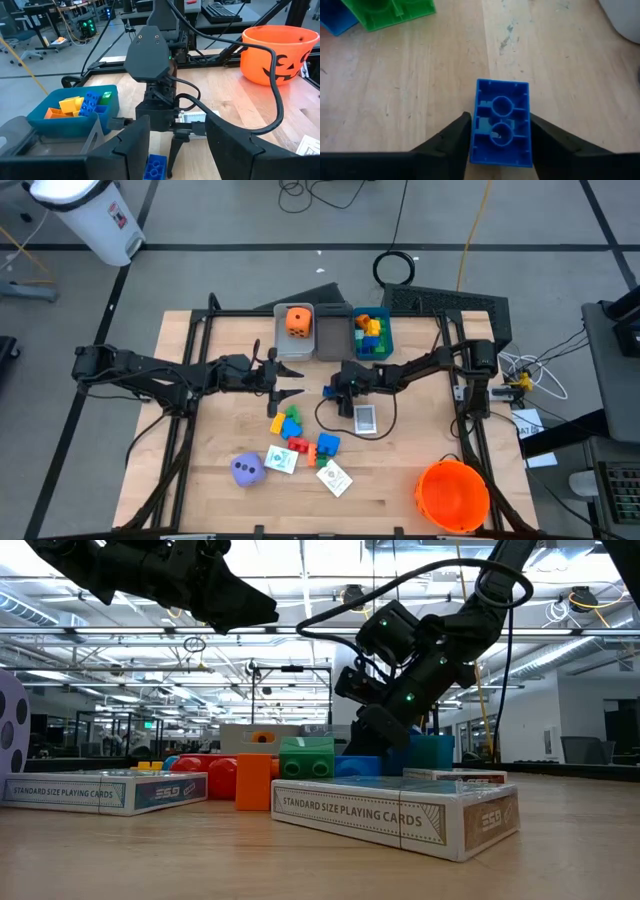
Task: Pick & Place Toys
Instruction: Put the blue game piece into the blue bin
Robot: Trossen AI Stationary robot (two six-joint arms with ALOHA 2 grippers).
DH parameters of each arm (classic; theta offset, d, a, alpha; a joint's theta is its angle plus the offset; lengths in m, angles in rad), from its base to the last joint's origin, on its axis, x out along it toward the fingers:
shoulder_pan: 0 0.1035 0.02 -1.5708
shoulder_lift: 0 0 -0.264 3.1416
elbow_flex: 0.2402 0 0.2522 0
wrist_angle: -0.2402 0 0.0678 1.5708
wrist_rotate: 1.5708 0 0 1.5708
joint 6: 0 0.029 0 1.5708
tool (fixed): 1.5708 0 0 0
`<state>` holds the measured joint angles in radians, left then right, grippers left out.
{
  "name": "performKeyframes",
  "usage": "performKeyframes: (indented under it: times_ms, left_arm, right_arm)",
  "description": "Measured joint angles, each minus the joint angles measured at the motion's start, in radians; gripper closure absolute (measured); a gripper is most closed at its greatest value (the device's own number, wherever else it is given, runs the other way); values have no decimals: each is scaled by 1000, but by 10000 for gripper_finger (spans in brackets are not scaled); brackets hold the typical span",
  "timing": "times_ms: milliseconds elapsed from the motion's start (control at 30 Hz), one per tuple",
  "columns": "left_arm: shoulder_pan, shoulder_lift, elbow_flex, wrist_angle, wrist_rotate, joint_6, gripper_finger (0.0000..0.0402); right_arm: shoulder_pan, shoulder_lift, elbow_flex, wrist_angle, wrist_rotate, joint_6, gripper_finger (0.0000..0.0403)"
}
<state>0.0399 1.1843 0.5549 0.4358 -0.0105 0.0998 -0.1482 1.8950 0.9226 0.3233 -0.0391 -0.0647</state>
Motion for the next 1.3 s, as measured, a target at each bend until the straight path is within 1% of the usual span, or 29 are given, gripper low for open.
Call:
performKeyframes:
  times_ms: [133, 300, 367, 433, 500, 633, 733, 867, 967, 1033, 1133, 1233, 1300]
  left_arm:
    - [0, 0, 0, 0, 0, 0, 204]
    - [0, 0, 0, -1, 0, 0, 204]
    - [0, 0, 0, -3, 0, 0, 204]
    - [0, 0, 0, -9, 0, 0, 204]
    - [0, 0, 0, -10, 0, 0, 204]
    - [0, 0, 0, -16, 0, 0, 204]
    - [0, 0, 0, -16, 0, 0, 204]
    - [0, 0, 0, -16, 0, 0, 204]
    - [0, 0, 0, -16, 0, 0, 204]
    - [0, 0, 0, -16, 0, 0, 204]
    - [1, 0, 0, -16, -1, 0, 204]
    - [0, 0, 0, -15, -7, 0, 204]
    - [0, 0, 0, -15, -18, 0, 204]
  right_arm:
    - [0, -26, -2, -21, 8, -1, 263]
    - [0, -109, -2, -82, 8, 0, 263]
    - [0, -153, -2, -127, 8, 1, 251]
    - [0, -206, -2, -195, 8, 45, 240]
    - [0, -258, -2, -234, 10, 110, 237]
    - [-8, -362, -17, -315, 29, 129, 257]
    - [-9, -434, -56, -324, 115, 128, 265]
    - [-10, -525, -117, -322, 282, 133, 265]
    - [-30, -580, -161, -315, 394, 164, 255]
    - [-57, -609, -194, -291, 448, 198, 248]
    - [-117, -631, -234, -279, 489, 255, 253]
    - [-189, -630, -274, -269, 483, 326, 264]
    - [-234, -618, -298, -245, 484, 362, 264]
